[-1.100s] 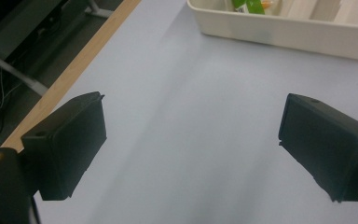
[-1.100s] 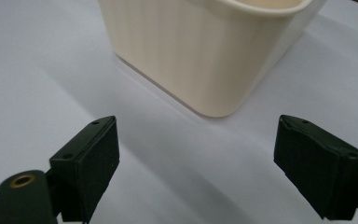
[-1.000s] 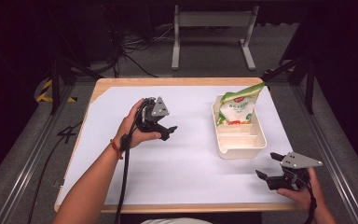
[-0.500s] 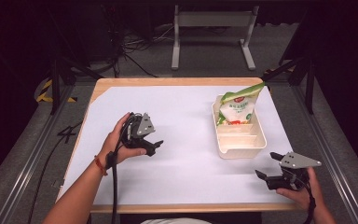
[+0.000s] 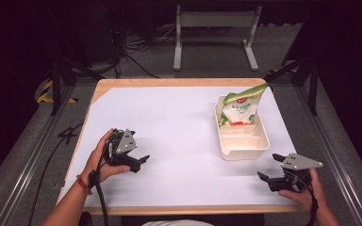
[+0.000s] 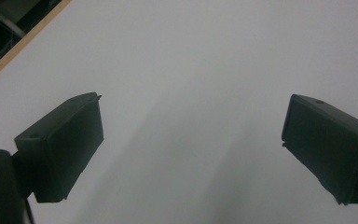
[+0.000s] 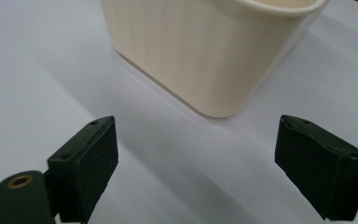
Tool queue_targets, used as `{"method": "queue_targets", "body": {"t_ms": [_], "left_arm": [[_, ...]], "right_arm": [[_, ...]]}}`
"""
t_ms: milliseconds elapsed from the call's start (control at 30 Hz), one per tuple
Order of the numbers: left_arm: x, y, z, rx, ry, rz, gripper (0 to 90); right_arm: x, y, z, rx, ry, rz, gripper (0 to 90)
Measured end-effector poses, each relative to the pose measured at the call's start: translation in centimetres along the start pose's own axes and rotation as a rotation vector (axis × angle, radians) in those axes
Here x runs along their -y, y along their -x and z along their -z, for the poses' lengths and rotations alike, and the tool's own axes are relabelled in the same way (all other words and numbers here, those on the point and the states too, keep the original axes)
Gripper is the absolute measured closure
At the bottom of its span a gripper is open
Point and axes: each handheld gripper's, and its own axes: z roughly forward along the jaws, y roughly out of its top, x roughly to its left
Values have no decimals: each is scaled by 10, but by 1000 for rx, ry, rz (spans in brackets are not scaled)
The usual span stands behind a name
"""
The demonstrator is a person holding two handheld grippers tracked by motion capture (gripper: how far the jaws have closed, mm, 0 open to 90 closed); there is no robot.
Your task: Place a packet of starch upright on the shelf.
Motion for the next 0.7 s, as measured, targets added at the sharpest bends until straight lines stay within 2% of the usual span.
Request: {"method": "queue_targets", "body": {"t_ms": [233, 433, 500, 633, 700], "left_arm": [[24, 3, 7, -12, -35, 44, 62], [42, 9, 15, -9, -43, 58, 59], [48, 9, 18, -9, -24, 92, 57], [60, 11, 22, -50, -18, 131, 61], [68, 12, 25, -67, 2, 168, 56]], "right_arm": [[-1, 0, -2, -3, -7, 11, 131], [-1, -1, -3, 0, -9, 15, 131], [-2, -1, -3, 0, -9, 18, 130], [-2, -1, -4, 4, -14, 20, 131], [-1, -1, -4, 2, -17, 24, 130]]}}
